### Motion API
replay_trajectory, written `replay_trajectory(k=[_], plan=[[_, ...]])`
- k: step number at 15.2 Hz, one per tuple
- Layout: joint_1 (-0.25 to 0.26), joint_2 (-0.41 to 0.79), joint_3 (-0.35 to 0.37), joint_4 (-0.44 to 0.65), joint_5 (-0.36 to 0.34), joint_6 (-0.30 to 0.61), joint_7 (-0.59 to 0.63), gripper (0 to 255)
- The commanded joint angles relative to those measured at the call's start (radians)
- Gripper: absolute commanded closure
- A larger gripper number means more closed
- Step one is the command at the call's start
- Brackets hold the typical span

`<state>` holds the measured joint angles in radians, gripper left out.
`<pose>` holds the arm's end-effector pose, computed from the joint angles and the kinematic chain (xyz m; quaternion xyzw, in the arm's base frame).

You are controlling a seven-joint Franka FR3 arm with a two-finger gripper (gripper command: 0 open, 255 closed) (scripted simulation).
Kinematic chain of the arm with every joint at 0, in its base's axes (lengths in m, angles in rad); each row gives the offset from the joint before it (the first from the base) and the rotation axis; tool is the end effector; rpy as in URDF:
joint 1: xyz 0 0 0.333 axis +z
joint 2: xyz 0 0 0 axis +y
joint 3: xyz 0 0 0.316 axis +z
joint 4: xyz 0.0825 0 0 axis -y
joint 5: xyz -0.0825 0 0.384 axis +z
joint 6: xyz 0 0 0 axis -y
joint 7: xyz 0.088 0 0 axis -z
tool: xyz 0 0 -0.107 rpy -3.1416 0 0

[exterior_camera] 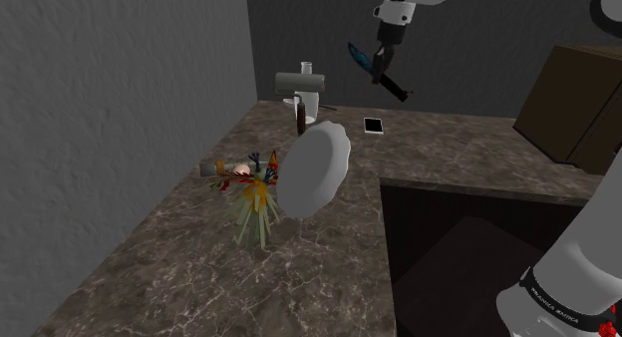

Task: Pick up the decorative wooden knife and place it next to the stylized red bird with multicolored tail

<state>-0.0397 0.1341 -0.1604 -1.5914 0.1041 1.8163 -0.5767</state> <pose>0.6037 -0.1079 0.5601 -0.9821 -0.1779 -0.0581 0.0198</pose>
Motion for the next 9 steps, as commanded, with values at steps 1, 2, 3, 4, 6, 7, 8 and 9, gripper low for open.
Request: replay_trajectory(k=[1,2,3,4,6,7,8,9], plan=[[0.027,-0.007,0.019,-0.011,-0.008,0.009,0.047,255],[0.040,-0.008,0.028,-0.013,-0.012,0.011,0.070,255],[0.052,-0.008,0.038,-0.013,-0.015,0.013,0.093,255],[0.065,-0.007,0.048,-0.012,-0.019,0.015,0.116,255],[0.091,-0.002,0.067,-0.005,-0.025,0.017,0.162,255],[0.104,0.002,0.076,0.000,-0.029,0.017,0.185,255],[0.117,0.008,0.085,0.006,-0.032,0.017,0.208,255],[0.130,0.014,0.094,0.014,-0.035,0.017,0.230,255]])
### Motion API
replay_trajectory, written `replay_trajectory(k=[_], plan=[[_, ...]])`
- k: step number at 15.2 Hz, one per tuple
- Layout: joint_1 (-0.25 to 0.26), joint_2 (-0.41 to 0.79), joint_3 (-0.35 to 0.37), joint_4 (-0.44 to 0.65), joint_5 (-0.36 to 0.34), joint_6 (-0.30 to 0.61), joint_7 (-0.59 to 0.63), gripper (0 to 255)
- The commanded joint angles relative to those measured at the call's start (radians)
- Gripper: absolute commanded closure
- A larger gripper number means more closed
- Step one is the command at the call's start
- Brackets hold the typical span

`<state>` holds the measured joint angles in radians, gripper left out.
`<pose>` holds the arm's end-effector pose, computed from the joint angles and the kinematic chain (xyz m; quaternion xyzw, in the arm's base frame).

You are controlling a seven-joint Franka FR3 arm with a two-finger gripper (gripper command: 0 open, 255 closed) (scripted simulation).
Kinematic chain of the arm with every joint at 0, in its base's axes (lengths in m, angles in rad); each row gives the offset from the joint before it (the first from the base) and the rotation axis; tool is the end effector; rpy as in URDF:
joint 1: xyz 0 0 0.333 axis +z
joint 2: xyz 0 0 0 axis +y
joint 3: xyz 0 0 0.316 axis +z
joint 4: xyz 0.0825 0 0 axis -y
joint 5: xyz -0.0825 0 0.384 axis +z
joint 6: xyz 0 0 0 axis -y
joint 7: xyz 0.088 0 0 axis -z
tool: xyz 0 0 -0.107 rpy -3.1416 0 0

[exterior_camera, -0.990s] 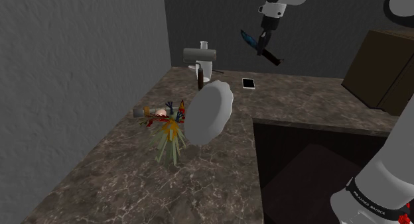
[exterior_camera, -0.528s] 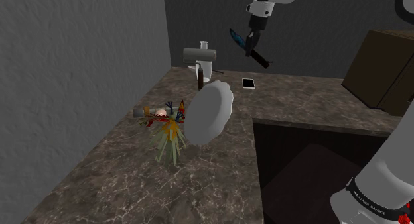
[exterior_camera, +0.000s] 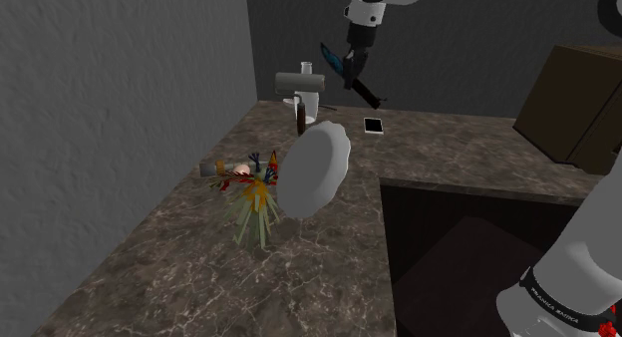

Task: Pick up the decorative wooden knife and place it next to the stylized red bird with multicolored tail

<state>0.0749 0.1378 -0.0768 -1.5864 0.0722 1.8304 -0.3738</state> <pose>0.6160 0.0075 0.5608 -0.9821 -0.1779 -0.0580 0.0196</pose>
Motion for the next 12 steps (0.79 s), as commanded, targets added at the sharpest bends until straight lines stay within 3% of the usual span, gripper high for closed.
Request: replay_trajectory(k=[1,12], plan=[[0.028,0.017,0.020,0.018,-0.007,0.002,0.050,255],[0.156,0.137,0.097,0.169,-0.046,-0.019,0.263,255]])
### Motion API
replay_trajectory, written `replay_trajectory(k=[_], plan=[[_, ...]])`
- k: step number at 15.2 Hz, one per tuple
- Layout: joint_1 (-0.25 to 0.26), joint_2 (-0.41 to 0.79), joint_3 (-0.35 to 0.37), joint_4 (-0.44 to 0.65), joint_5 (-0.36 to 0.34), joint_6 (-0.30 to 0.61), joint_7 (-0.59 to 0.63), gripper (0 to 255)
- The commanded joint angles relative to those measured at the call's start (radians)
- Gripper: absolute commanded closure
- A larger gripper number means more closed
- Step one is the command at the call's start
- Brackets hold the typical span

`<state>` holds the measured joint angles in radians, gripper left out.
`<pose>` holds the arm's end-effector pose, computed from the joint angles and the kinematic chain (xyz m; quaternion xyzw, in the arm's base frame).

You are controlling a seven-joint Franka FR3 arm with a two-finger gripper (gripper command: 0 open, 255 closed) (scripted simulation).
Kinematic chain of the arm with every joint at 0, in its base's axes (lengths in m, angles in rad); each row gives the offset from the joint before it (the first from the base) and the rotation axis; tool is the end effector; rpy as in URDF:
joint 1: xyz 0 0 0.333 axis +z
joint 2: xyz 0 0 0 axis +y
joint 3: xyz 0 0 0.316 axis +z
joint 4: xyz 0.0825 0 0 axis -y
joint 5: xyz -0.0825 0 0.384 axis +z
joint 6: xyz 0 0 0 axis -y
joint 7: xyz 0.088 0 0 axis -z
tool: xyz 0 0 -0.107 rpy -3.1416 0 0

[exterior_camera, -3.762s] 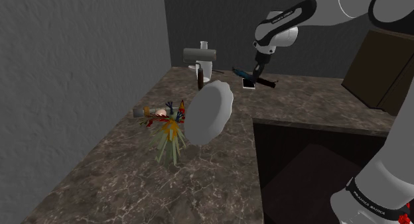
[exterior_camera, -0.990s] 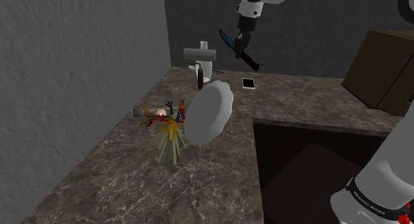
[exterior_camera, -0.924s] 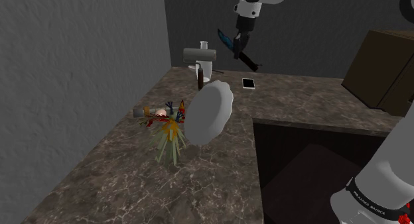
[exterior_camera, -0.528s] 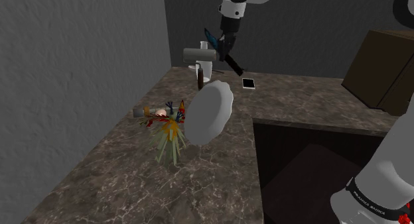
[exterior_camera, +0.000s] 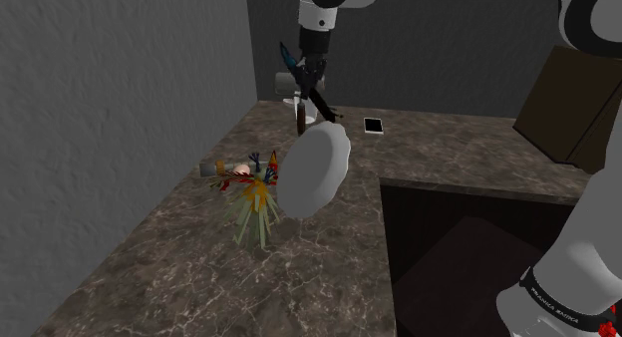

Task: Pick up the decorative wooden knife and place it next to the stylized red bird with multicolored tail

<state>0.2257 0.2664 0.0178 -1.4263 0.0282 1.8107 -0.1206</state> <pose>0.6344 0.1585 0.5555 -0.9822 -0.1778 -0.0579 0.0198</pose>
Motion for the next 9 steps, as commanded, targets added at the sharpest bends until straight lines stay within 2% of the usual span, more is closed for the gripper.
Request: replay_trajectory(k=[1,9], plan=[[0.006,0.007,0.003,-0.008,-0.002,0.015,0.009,255],[0.006,0.004,0.003,-0.119,-0.001,0.124,0.006,255]])
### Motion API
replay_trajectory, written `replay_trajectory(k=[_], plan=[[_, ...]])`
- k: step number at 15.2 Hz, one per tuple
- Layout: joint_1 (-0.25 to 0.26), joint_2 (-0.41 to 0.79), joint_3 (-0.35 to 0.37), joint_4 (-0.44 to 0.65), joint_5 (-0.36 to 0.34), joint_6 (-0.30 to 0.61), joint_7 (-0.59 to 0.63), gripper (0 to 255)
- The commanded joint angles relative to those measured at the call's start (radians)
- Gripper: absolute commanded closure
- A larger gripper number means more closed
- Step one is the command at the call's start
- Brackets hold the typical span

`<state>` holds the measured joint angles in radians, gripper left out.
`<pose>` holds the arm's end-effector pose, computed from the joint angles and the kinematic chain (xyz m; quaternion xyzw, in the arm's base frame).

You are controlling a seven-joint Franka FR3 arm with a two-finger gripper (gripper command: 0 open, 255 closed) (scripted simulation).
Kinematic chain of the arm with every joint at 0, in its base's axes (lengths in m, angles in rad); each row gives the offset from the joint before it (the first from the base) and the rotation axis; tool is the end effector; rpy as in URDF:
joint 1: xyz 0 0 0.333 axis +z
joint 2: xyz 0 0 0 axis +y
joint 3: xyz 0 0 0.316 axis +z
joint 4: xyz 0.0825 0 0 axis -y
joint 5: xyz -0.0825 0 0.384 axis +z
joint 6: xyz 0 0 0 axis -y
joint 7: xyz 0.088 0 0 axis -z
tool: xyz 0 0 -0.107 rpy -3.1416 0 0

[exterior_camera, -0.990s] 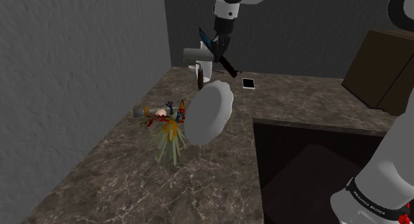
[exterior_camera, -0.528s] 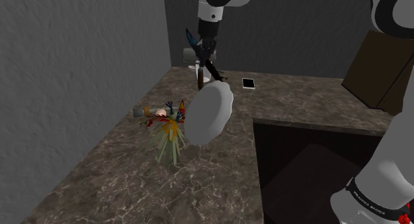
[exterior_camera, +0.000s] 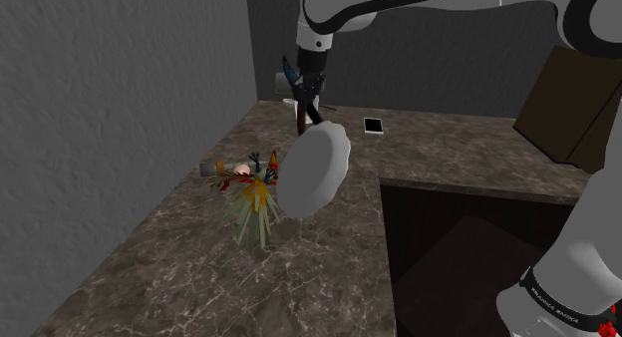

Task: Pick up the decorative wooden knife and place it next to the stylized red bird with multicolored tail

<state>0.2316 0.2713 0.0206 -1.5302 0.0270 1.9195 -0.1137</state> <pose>0.6360 0.1643 0.5120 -0.9823 -0.1773 -0.0578 0.0197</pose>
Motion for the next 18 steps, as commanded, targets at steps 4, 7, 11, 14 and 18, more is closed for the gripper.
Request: replay_trajectory(k=[4,7,11,14,18], plan=[[0.000,0.003,0.000,-0.063,0.001,0.067,-0.002,255],[0.000,0.009,0.000,-0.096,0.001,0.105,-0.003,255],[0.000,0.019,0.000,-0.135,0.002,0.155,-0.005,255],[0.000,0.029,0.000,-0.162,0.002,0.192,-0.006,255],[0.000,0.045,0.000,-0.194,0.002,0.240,-0.007,255]])
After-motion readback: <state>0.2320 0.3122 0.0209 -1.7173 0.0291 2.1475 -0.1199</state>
